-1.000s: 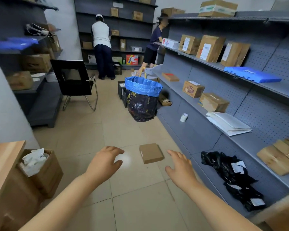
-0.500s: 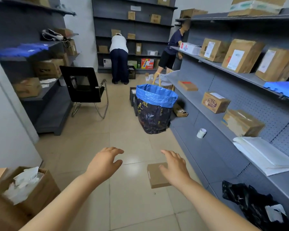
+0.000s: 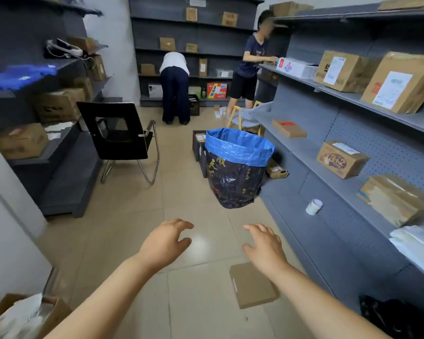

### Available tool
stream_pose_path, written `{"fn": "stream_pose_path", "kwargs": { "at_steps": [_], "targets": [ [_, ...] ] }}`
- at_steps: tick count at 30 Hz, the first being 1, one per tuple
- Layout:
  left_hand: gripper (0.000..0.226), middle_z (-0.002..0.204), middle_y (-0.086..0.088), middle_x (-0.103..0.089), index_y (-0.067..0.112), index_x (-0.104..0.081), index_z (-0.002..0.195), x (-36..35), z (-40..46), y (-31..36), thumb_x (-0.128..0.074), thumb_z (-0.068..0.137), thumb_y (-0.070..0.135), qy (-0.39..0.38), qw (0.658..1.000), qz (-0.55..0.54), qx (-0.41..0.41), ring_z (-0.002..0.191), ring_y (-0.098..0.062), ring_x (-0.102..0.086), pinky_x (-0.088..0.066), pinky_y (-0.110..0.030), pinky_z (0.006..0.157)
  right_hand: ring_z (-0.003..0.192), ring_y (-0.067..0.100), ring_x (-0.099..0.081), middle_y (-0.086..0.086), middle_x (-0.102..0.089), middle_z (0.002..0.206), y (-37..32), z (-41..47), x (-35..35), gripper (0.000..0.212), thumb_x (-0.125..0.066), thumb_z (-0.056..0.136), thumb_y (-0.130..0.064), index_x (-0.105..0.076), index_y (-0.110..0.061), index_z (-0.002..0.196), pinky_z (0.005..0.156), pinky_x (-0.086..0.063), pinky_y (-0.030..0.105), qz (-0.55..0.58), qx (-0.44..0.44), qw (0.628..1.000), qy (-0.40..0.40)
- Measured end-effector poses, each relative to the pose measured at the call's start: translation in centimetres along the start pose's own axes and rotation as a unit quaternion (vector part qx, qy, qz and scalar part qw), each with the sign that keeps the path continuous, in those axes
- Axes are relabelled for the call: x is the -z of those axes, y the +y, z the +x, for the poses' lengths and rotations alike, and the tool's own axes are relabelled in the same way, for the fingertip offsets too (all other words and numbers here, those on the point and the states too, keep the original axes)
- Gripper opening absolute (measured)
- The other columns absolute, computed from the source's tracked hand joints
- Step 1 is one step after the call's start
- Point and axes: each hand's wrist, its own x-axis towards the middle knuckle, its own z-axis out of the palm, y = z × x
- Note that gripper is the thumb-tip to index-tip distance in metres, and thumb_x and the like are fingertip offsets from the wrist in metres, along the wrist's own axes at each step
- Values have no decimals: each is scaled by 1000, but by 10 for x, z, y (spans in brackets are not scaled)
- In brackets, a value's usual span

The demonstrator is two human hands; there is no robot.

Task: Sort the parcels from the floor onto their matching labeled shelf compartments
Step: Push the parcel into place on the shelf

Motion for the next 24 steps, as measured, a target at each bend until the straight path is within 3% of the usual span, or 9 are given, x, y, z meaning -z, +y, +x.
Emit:
{"fn": "stream_pose_path", "kwargs": {
  "at_steps": [10,24],
  "targets": [
    [40,130,7,-55,25,-52,126,38,163,-80,-53,86,26,-55,997,6,-51,115,-13,-52,-40,-24,91,126,20,-41,-2,-49,136,-40,139,-15,45,-50,87,-20,-47,-21,131,104,-30,33,7,-76,997,33],
    [38,131,8,-52,26,-50,127,-11,389,-60,-52,89,26,-148,982,0,-115,113,-9,-53,-40,-20,90,124,24,-45,2,-52,133,55,311,-5,45,-52,86,-24,-50,-21,131,101,-33,33,15,-168,985,42]
  ]
}}
